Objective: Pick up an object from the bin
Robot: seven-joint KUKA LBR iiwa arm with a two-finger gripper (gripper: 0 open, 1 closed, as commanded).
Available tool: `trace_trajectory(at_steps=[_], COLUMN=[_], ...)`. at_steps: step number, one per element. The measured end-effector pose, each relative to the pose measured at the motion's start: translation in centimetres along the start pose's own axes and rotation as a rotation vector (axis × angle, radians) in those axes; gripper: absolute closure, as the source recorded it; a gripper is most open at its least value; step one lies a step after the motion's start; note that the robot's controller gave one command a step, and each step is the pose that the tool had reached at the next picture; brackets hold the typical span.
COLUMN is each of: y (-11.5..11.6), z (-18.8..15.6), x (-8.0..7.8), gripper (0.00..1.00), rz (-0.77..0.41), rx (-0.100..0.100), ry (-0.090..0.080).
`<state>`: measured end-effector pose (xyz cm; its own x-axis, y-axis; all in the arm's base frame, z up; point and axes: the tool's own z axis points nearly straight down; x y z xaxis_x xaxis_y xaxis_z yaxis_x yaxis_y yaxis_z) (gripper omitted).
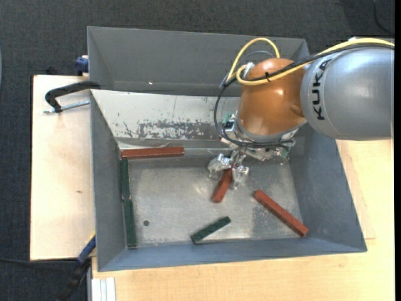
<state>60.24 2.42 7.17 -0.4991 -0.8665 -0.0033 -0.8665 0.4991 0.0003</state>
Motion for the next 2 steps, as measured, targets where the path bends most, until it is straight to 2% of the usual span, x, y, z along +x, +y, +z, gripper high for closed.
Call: trace_trajectory(at_steps=[2], y=[0.1], z=[-2.0], x=[0.0], gripper=[1.0], rz=[0.0], rx=[-0.002], ry=[0.001])
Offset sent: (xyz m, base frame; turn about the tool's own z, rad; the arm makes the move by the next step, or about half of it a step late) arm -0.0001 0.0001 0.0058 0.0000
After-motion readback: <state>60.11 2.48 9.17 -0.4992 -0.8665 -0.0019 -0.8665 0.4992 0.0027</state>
